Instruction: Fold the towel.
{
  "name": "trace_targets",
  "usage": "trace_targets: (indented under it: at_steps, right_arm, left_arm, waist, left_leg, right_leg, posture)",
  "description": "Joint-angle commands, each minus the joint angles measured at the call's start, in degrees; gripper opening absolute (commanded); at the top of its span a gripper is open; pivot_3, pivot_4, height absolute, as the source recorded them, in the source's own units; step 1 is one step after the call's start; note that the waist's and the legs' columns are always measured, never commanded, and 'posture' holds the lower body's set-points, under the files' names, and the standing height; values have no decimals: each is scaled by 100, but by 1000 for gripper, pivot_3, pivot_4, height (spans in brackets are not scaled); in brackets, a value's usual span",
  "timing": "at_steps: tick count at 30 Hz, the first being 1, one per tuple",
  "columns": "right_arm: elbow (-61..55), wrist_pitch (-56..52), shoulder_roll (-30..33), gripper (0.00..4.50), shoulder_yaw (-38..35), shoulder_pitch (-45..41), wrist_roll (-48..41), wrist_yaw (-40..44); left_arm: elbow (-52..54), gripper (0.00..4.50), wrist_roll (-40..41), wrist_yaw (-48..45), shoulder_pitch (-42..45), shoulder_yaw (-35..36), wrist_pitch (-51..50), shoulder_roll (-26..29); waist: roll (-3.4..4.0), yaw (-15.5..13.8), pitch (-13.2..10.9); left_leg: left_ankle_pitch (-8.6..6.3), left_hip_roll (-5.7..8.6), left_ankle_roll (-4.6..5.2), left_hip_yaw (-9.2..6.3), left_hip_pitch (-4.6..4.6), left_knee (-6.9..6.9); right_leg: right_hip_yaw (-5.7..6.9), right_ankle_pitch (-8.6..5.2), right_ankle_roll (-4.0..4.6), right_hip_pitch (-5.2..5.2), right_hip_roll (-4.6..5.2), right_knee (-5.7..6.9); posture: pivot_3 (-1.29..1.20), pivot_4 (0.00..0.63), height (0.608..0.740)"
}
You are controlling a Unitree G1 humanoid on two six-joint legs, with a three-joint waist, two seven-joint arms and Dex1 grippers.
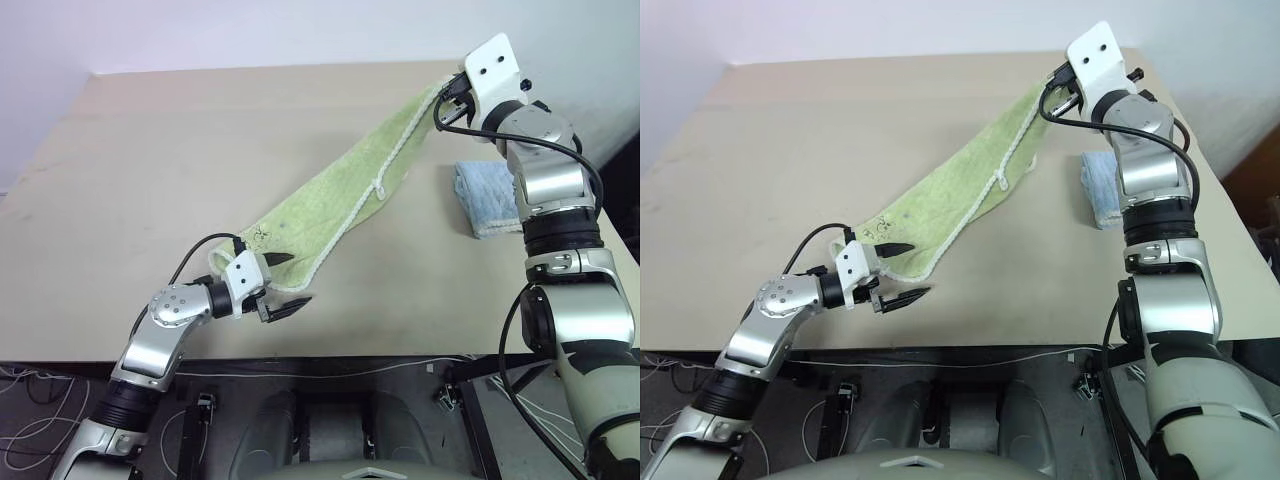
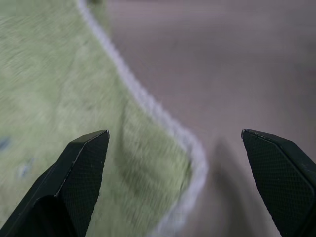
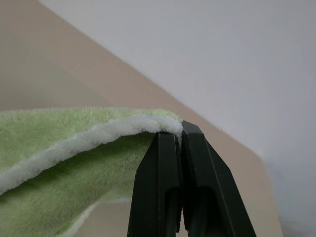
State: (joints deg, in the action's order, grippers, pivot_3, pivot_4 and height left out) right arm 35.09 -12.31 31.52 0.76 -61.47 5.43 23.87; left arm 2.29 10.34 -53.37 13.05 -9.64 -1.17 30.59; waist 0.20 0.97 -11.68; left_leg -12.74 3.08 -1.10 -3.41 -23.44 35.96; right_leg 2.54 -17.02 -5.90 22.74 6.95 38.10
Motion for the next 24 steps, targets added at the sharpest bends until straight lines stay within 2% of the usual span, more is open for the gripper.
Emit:
trace_targets:
  at_steps: [1, 6, 7, 10, 20, 24]
  right_arm:
    - [-325, -83, 109, 9, -192, -32, -54, -100]
    - [-406, -163, 157, 9, -242, 30, -73, -130]
    - [-428, -180, 154, 1, -250, 48, -78, -140]
    - [-467, -218, 141, 0, -263, 73, -86, -159]
    - [-489, -252, 89, 0, -277, 101, -105, -183]
    - [-519, -255, 81, 0, -257, 132, -109, -175]
  left_arm:
    - [41, 4500, -68, -87, 175, -83, -247, 74]
    - [156, 4500, -101, -105, 271, -127, -956, 221]
    - [134, 4321, -163, -51, 311, -125, -1013, 226]
    - [122, 3557, -236, -9, 380, -129, -1046, 222]
    - [172, 130, -304, 74, 402, -93, -1218, 266]
    - [275, 45, 53, 139, 390, 186, -1463, 203]
  waist:
    - [0, 8, 0]
    - [0, 4, 0]
    - [0, -1, 0]
    - [0, -2, 0]
    - [0, 4, 0]
    - [0, 8, 0]
  left_leg:
    - [0, 0, 0, 0, 0, 0]
    - [0, -1, 0, 1, 0, 0]
    - [0, -1, 0, 1, 0, 0]
    - [0, -1, 0, 1, 0, 2]
    - [0, -2, 0, 1, 0, 4]
    - [0, -2, 0, 1, 0, 4]
  right_leg:
    - [-1, 0, 0, 0, 0, 0]
    - [-3, 0, 0, 2, -2, 1]
    - [-3, 0, 0, 2, -2, 1]
    - [-3, 0, 0, 1, -2, 2]
    - [-4, 2, 1, 1, -3, 3]
    - [-5, 2, 1, 1, -3, 3]
  posture:
    - [0, 150, 740]
    - [0, 150, 740]
    - [0, 150, 740]
    - [0, 150, 740]
    - [0, 150, 740]
    - [0, 150, 740]
